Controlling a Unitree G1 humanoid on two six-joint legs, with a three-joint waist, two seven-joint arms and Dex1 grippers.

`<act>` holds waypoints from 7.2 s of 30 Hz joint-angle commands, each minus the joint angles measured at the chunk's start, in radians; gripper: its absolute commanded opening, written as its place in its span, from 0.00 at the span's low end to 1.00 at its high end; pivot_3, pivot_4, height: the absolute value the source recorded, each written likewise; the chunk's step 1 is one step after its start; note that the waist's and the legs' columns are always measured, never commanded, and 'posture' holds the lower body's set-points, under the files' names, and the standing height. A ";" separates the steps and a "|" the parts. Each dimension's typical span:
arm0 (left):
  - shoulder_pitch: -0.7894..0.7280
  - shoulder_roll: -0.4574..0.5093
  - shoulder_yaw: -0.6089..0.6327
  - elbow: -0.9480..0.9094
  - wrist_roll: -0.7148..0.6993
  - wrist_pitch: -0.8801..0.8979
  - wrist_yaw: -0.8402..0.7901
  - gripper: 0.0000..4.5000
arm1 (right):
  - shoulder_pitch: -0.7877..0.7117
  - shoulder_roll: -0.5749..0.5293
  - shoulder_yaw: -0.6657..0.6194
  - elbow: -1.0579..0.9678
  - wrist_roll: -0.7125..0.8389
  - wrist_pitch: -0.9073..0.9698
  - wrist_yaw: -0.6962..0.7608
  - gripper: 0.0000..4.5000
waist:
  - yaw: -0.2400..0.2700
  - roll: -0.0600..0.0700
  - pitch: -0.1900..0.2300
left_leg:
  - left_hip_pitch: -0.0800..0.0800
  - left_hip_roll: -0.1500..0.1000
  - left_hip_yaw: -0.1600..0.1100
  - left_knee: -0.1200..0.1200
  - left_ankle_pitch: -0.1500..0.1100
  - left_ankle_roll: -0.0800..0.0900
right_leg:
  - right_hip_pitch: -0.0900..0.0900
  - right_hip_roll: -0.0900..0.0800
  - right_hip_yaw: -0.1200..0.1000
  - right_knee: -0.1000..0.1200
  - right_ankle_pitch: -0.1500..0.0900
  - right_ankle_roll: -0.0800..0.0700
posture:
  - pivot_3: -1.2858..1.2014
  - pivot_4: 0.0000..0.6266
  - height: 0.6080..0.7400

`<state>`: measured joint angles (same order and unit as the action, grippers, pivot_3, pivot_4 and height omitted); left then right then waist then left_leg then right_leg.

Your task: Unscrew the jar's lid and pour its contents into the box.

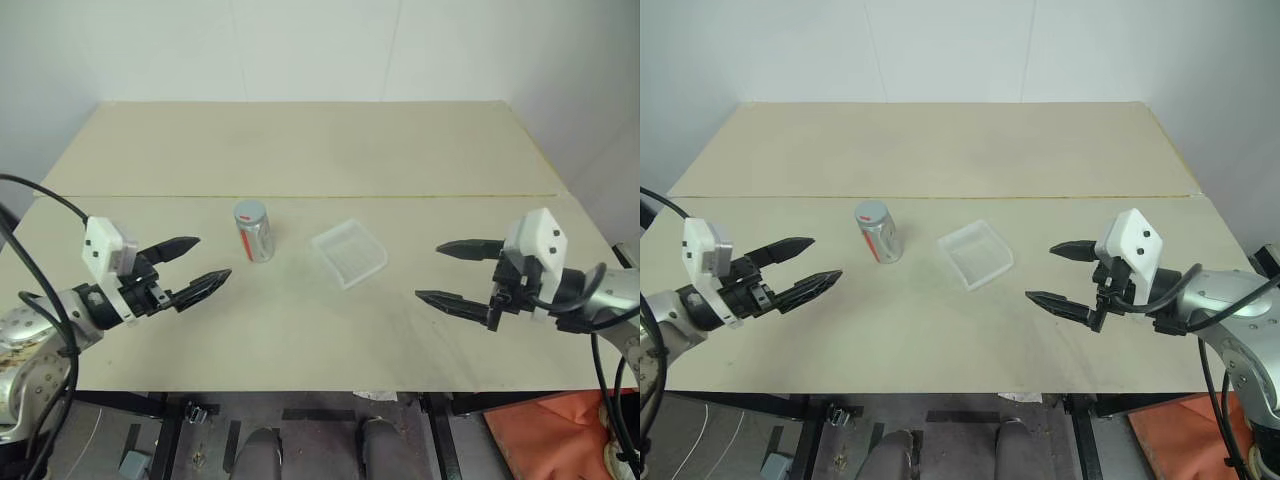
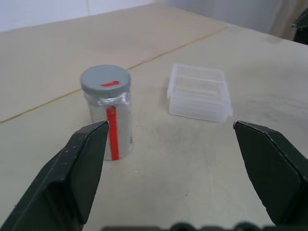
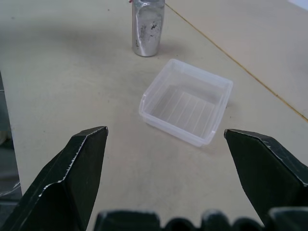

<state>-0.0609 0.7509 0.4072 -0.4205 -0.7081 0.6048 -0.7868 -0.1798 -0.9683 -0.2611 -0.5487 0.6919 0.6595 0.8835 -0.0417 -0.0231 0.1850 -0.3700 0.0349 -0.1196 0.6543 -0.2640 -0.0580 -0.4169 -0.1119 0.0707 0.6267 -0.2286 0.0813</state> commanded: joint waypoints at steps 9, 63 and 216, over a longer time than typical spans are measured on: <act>-0.165 -0.222 -0.197 0.167 0.211 -0.149 0.205 1.00 | -0.075 0.017 -0.055 -0.055 0.129 0.028 0.013 1.00 | 0.004 0.000 0.000 | 0.000 0.000 0.000 0.001 0.000 0.000 | 0.001 0.000 0.000 0.000 0.000 0.000 | 0.52 0.24 1.00; -0.607 -0.224 -0.332 0.486 0.202 -0.185 -0.149 0.43 | -0.308 0.064 0.054 0.022 0.159 0.061 -0.066 1.00 | 0.002 0.000 0.000 | -0.001 -0.001 0.000 0.003 0.000 0.000 | 0.000 0.000 0.000 0.000 0.001 0.002 | 0.52 0.24 1.00; -0.814 -0.294 -0.466 0.694 0.264 -0.287 -0.574 0.43 | -0.745 0.555 0.361 0.222 -0.080 0.174 -0.239 1.00 | -0.054 0.005 0.003 | -0.006 -0.001 -0.005 0.004 0.001 -0.001 | -0.006 0.001 -0.002 0.005 0.000 0.000 | 0.52 0.24 1.00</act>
<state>-0.8556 0.4521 -0.0682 0.3085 -0.4333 0.3291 -1.3536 -0.8926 -0.4184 0.1058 -0.3166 0.6233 0.8604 0.6486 -0.0954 -0.0185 0.1881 -0.3760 0.0342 -0.1247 0.6583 -0.2632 -0.0592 -0.4226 -0.1108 0.0690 0.6320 -0.2285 0.0817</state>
